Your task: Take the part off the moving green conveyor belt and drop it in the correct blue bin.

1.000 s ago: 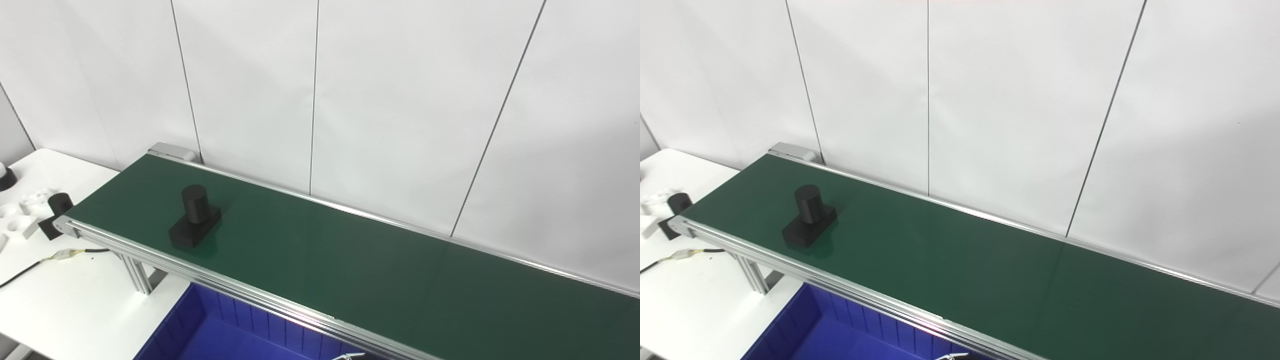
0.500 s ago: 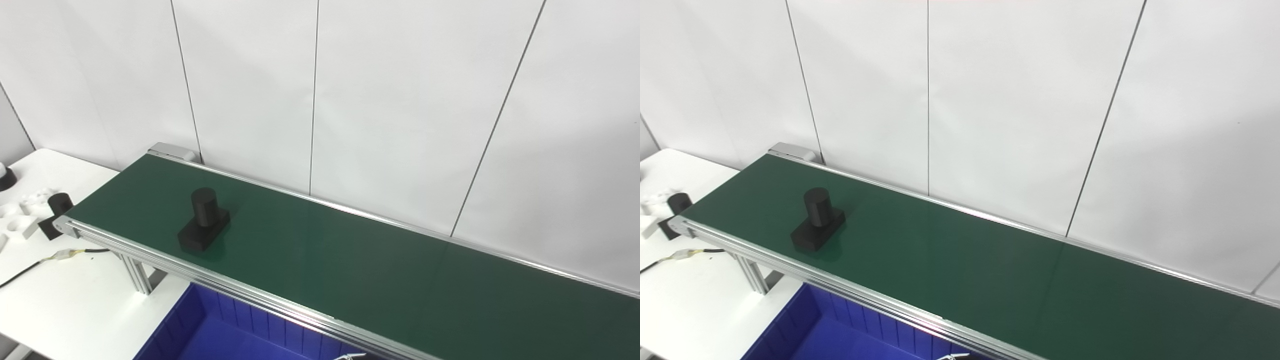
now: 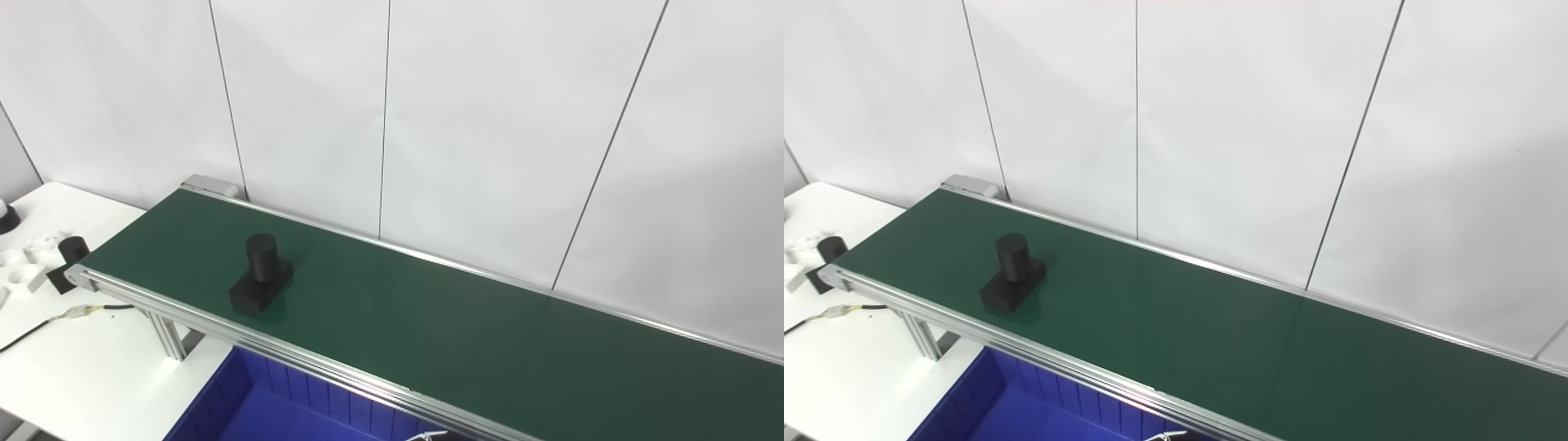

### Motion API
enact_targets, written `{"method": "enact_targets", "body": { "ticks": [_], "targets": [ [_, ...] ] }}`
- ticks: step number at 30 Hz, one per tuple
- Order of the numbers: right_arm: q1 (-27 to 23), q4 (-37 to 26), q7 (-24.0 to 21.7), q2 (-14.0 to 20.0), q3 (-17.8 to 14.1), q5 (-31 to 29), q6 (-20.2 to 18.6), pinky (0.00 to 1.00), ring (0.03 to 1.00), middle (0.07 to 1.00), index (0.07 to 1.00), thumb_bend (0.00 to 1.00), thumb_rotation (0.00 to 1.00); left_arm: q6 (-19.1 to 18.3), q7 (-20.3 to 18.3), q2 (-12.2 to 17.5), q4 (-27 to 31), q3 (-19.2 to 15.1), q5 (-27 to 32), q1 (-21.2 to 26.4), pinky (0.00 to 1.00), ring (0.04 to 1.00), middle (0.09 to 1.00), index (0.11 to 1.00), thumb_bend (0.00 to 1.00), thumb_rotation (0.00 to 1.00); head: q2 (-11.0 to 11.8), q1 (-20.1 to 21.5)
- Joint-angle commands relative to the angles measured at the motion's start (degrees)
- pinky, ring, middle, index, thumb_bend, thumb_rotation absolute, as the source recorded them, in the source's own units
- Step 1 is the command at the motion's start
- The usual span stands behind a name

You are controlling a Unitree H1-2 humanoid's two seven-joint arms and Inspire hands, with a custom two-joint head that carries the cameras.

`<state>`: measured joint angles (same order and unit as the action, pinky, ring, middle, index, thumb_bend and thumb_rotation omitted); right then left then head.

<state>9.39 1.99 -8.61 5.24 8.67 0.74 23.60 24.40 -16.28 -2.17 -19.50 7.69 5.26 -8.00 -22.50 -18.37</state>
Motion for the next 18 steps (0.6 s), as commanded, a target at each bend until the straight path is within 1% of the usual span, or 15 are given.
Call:
{"method": "enact_targets", "body": {
  "ticks": [1, 6, 11, 18],
  "targets": [
    [0.0, -3.4, 0.4, -0.5, -0.2, -0.3, 3.2, 0.71, 0.778, 0.768, 0.822, 0.72, 0.35, 2.5, -0.1, -0.6, 0.5, -0.2, -0.2, 1.2, 0.72, 0.769, 0.78, 0.795, 1.0, 0.16, -0.1, 0.0],
    [0.3, -8.0, 0.9, -0.8, 0.0, 1.0, 3.0, 0.67, 0.753, 0.77, 0.814, 0.7, 0.38, 2.5, -0.1, -0.6, 0.3, -0.1, -0.2, 1.5, 0.72, 0.773, 0.781, 0.795, 1.0, 0.16, 0.1, 0.1],
    [-0.2, -11.8, 0.7, -0.7, 0.3, 0.7, 2.4, 0.66, 0.743, 0.776, 0.813, 0.69, 0.38, 2.5, -0.4, -0.6, -0.2, -0.2, 0.1, 1.8, 0.73, 0.77, 0.779, 0.795, 1.0, 0.15, 0.1, 0.5],
    [-3.3, -17.1, 0.4, -0.7, 0.1, -0.5, -0.9, 0.67, 0.759, 0.77, 0.81, 0.68, 0.41, 2.5, -0.4, -0.6, -1.4, -0.5, 0.0, 2.6, 0.73, 0.764, 0.777, 0.797, 1.0, 0.16, 0.4, 1.3]
  ]
}}
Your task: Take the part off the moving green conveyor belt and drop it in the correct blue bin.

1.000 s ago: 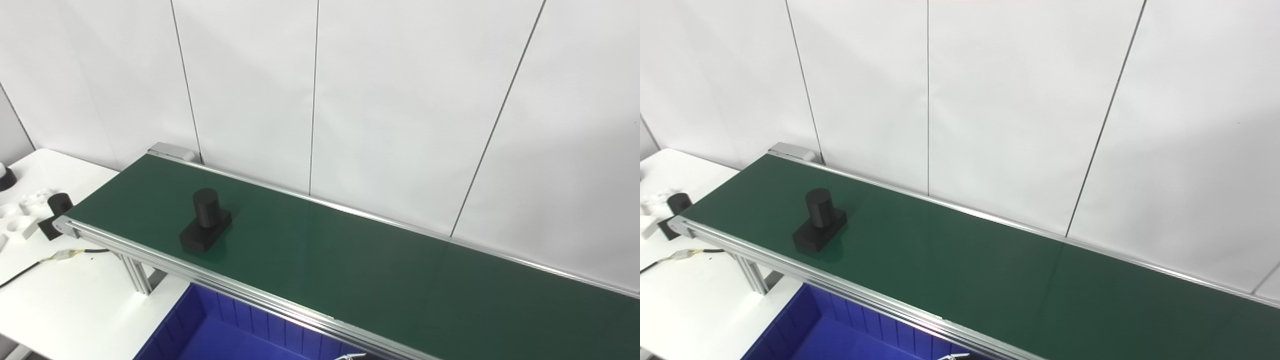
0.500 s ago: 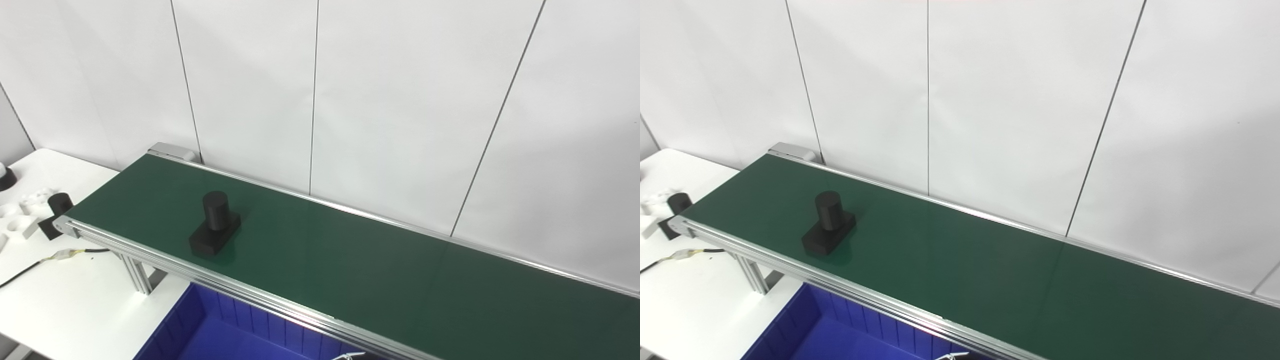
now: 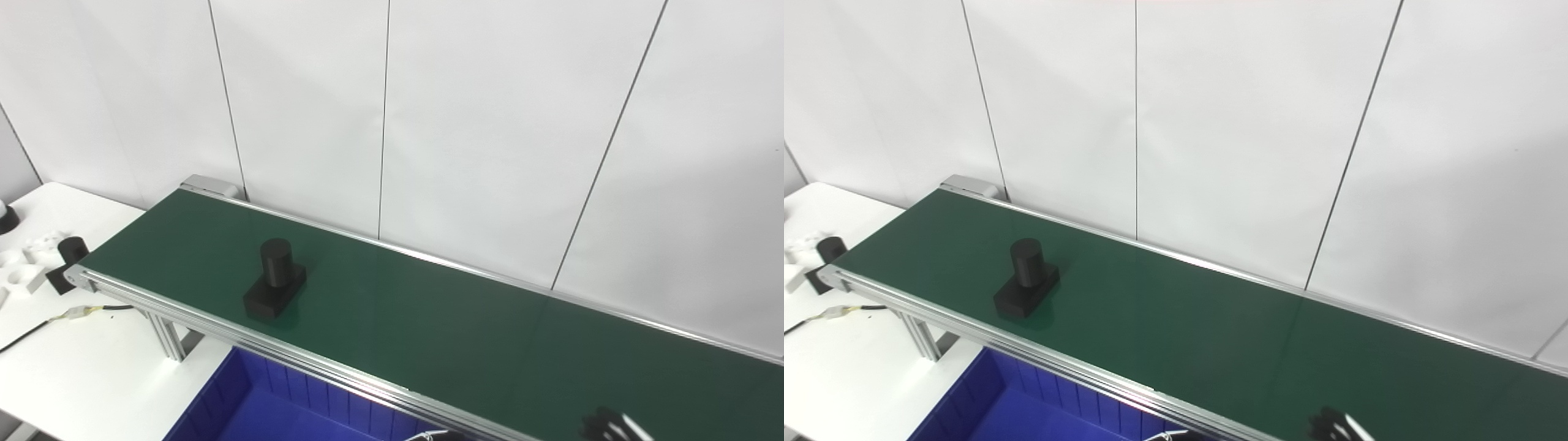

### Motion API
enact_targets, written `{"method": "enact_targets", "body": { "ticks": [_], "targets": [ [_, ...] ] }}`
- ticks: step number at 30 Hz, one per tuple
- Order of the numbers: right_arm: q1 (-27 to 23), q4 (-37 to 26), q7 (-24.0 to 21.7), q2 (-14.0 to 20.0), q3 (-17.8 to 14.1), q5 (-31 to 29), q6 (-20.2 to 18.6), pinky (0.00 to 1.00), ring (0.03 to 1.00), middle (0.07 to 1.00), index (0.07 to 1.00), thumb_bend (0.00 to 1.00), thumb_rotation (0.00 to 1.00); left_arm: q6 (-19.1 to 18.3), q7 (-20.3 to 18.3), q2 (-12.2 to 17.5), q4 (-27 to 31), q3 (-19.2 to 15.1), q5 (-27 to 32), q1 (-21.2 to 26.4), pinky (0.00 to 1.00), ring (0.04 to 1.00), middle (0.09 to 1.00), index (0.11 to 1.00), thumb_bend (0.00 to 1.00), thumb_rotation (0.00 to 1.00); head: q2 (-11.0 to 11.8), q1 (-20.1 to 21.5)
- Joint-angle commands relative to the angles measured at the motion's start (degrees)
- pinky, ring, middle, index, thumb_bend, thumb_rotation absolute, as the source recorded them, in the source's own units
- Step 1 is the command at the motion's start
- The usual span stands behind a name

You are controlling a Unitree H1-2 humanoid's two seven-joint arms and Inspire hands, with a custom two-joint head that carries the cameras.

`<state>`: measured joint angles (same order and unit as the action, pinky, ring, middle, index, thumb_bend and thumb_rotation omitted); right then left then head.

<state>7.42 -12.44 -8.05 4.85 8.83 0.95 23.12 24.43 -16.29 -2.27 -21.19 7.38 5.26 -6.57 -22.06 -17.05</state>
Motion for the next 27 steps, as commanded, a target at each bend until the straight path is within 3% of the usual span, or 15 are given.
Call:
{"method": "enact_targets", "body": {
  "ticks": [1, 15, 19, 27],
  "targets": [
    [-1.7, -3.1, -0.2, -0.3, -0.1, -0.8, -0.9, 0.66, 0.758, 0.77, 0.807, 0.68, 0.42, 2.5, -0.4, -0.5, 0.3, -0.2, -0.1, 1.3, 0.72, 0.764, 0.776, 0.796, 1.0, 0.16, -0.1, 0.0],
    [-11.0, -3.0, -0.2, -0.6, 0.3, 6.5, -10.9, 0.69, 0.789, 0.809, 0.855, 0.63, 0.44, 2.4, -0.6, -0.3, -1.3, -0.5, -0.3, 2.4, 0.73, 0.767, 0.782, 0.799, 1.0, 0.16, 0.6, 0.1],
    [-14.4, -0.2, -0.3, -0.7, 0.6, 7.7, -12.8, 0.7, 0.792, 0.817, 0.849, 0.64, 0.4, 2.4, -0.7, 0.0, -1.6, -0.5, -0.3, 2.7, 0.74, 0.759, 0.783, 0.797, 1.0, 0.16, 0.6, 0.1],
    [-19.3, 5.6, -0.6, -0.2, 1.3, 8.5, -12.9, 0.74, 0.804, 0.814, 0.844, 0.63, 0.26, 2.5, -0.7, 0.0, -2.2, -0.7, -0.9, 3.3, 0.73, 0.753, 0.782, 0.791, 1.0, 0.17, 0.8, 0.3]
  ]
}}
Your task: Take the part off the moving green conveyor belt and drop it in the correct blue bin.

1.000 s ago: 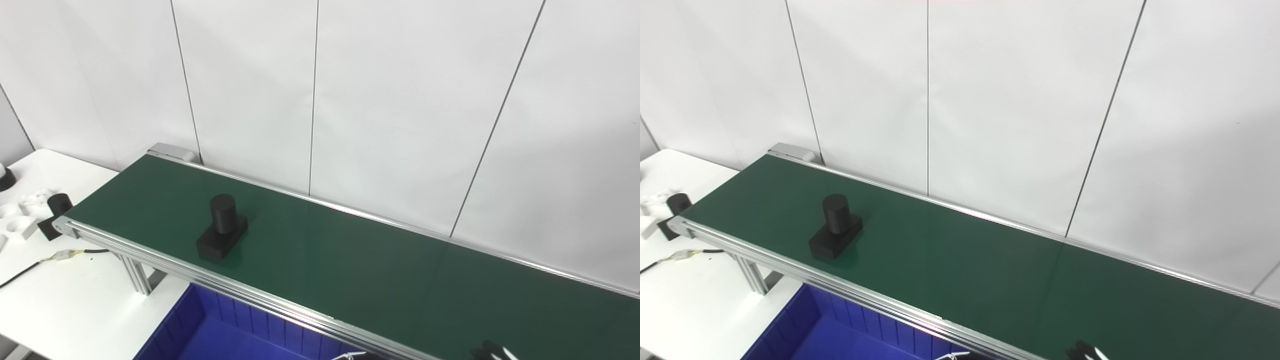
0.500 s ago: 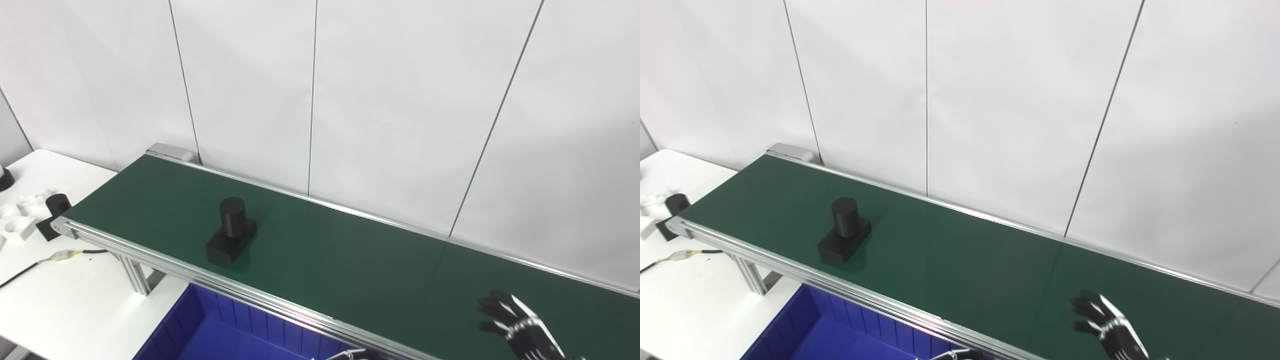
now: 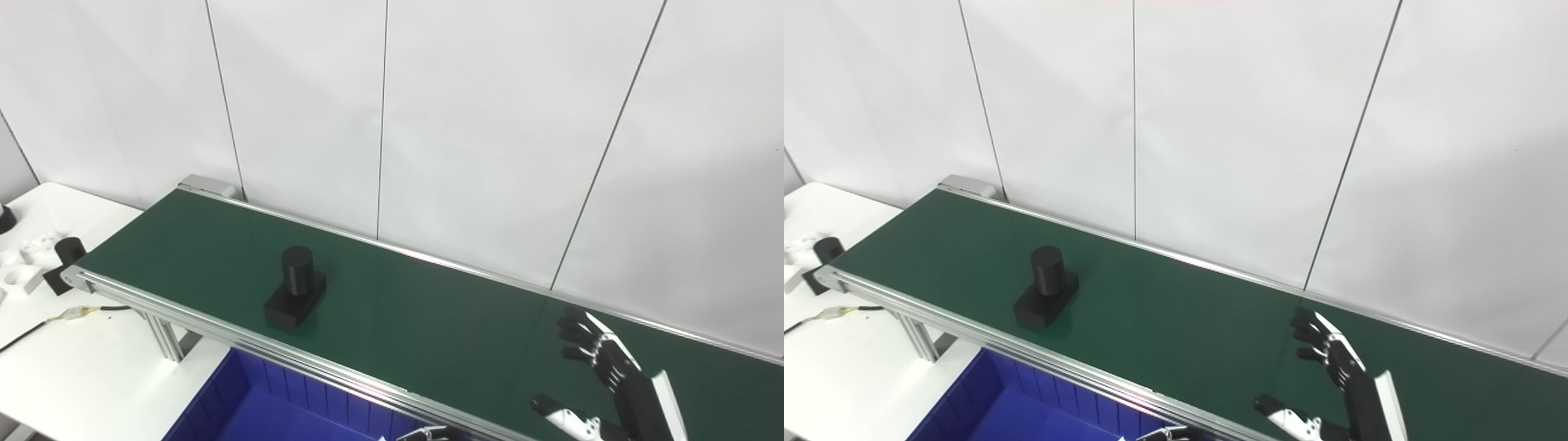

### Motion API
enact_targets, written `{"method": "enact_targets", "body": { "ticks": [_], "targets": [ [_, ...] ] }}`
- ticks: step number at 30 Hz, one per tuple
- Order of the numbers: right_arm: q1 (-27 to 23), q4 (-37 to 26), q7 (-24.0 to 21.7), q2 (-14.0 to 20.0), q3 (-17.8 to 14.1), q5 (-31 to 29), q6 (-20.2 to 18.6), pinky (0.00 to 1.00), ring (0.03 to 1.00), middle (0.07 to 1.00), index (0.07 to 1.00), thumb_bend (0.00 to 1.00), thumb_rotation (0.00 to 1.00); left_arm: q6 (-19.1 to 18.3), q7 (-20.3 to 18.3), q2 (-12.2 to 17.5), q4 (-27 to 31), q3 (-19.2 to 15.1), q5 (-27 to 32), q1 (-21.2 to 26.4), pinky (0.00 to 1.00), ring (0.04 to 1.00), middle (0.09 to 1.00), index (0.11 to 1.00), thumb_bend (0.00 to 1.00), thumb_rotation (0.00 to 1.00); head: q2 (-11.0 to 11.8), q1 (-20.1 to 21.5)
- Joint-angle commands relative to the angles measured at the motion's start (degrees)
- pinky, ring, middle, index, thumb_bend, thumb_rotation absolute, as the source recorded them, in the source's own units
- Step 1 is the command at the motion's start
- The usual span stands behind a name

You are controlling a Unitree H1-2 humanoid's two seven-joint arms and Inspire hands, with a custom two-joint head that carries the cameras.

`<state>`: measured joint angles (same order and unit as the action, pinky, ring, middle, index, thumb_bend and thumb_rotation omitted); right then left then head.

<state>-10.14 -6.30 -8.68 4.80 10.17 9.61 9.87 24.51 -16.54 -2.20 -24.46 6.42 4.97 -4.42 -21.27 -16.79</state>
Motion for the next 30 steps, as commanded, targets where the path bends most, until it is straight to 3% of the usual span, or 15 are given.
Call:
{"method": "enact_targets", "body": {
  "ticks": [1, 11, 30],
  "targets": [
    [-2.2, -0.1, 0.0, -0.2, 0.1, 0.1, 0.0, 0.74, 0.806, 0.815, 0.844, 0.63, 0.26, 2.4, -0.6, -0.2, 1.0, 0.2, -0.4, 1.2, 0.73, 0.753, 0.782, 0.791, 1.0, 0.17, 0.0, 0.1],
    [-7.0, 7.3, -0.1, -0.7, 0.7, 0.8, 1.3, 0.78, 0.819, 0.819, 0.837, 0.64, 0.22, 2.4, -1.3, -0.3, 0.7, 0.0, -0.1, 1.4, 0.71, 0.749, 0.775, 0.792, 1.0, 0.17, 0.1, 0.4],
    [-16.5, 20.4, 1.5, -5.5, 2.2, 2.2, 0.2, 0.79, 0.833, 0.831, 0.843, 0.67, 0.23, 2.4, -2.3, -0.7, 0.9, -0.4, 0.6, 1.0, 0.68, 0.732, 0.762, 0.788, 1.0, 0.15, -0.1, 0.6]
  ]
}}
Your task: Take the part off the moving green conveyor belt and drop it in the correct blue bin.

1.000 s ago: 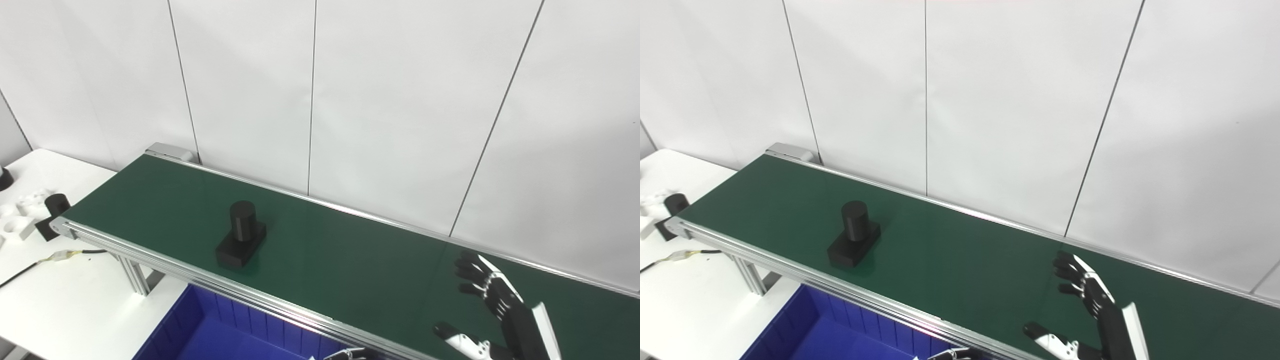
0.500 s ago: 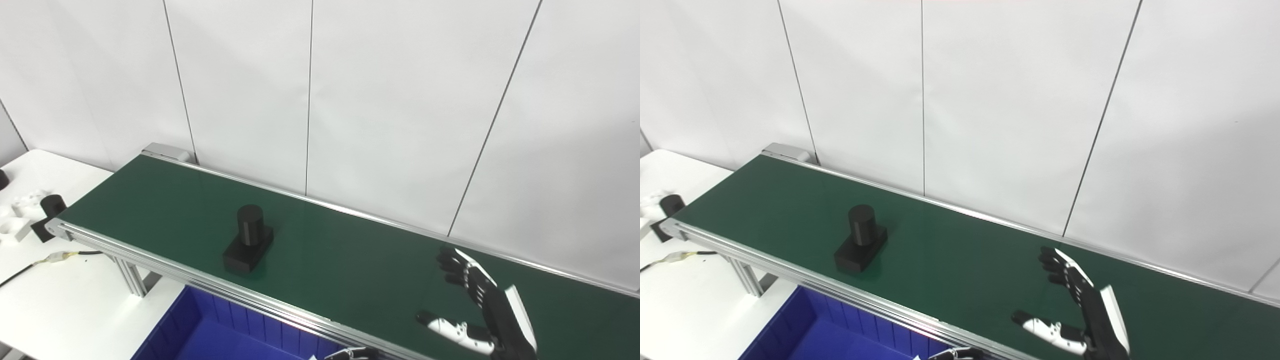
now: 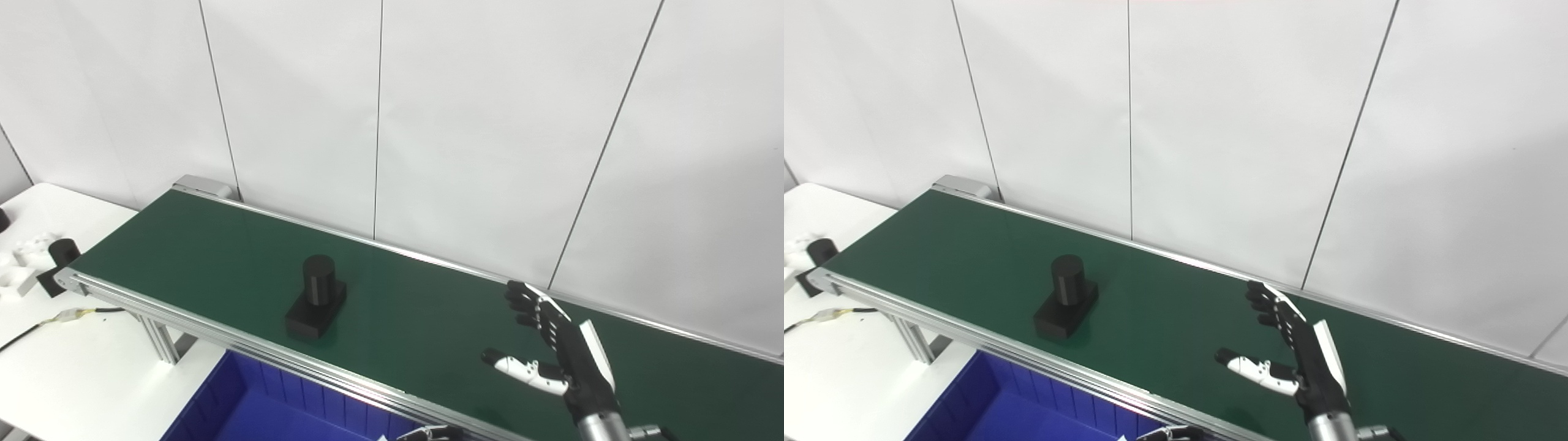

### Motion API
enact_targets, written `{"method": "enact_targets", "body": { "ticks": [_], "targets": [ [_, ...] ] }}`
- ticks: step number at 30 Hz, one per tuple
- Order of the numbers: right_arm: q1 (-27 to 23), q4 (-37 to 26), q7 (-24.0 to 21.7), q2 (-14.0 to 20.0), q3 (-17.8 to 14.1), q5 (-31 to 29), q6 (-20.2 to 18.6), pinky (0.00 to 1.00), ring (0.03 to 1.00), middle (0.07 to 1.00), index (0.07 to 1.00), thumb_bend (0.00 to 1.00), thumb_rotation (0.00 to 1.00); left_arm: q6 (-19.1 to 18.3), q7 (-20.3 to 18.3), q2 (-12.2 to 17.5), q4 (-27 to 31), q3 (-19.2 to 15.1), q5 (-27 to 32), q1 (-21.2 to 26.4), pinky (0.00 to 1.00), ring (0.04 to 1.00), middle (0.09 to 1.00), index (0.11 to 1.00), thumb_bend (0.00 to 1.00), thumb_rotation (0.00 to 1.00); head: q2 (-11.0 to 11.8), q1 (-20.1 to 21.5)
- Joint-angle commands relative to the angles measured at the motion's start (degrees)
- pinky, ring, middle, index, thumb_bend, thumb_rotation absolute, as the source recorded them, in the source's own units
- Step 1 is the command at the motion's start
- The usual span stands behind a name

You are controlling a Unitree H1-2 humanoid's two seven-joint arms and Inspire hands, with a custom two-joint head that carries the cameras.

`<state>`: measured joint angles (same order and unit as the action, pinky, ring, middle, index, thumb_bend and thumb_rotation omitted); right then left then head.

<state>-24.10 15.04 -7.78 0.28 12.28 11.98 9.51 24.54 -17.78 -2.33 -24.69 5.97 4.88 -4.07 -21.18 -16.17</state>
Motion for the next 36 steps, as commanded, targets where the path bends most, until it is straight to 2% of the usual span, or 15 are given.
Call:
{"method": "enact_targets", "body": {
  "ticks": [1, 7, 20, 24, 36],
  "targets": [
    [-3.0, -0.1, 0.8, -1.2, 0.3, 0.3, 0.9, 0.78, 0.83, 0.831, 0.844, 0.67, 0.23, 2.4, -0.9, -0.5, 1.1, 0.1, 0.4, 0.7, 0.68, 0.729, 0.76, 0.788, 1.0, 0.16, -0.1, 0.0],
    [-5.2, 3.3, 1.5, -2.6, 0.9, 1.4, 1.4, 0.75, 0.811, 0.822, 0.835, 0.67, 0.2, 2.4, -1.3, -0.6, 1.0, 0.1, 0.5, 0.7, 0.68, 0.713, 0.747, 0.782, 1.0, 0.16, -0.1, 0.0],
    [-10.0, 11.9, 3.8, -4.8, 3.3, 4.8, 3.5, 0.74, 0.791, 0.804, 0.815, 0.69, 0.26, 2.4, -2.5, -0.6, 0.7, -0.1, 0.8, 0.9, 0.67, 0.693, 0.73, 0.749, 1.0, 0.15, 0.0, 0.3],
    [-11.2, 14.4, 4.3, -5.5, 3.6, 5.0, 4.1, 0.73, 0.793, 0.806, 0.816, 0.69, 0.24, 2.4, -2.6, -0.6, 0.8, -0.1, 0.7, 0.8, 0.68, 0.695, 0.73, 0.746, 1.0, 0.16, -0.1, 0.2],
    [-17.2, 26.3, 6.2, -8.2, 4.8, 5.7, 7.7, 0.73, 0.782, 0.799, 0.81, 0.7, 0.22, 2.4, -2.5, -0.9, 1.2, 0.1, 0.3, 0.3, 0.69, 0.699, 0.727, 0.744, 1.0, 0.15, 0.0, -0.1]
  ]
}}
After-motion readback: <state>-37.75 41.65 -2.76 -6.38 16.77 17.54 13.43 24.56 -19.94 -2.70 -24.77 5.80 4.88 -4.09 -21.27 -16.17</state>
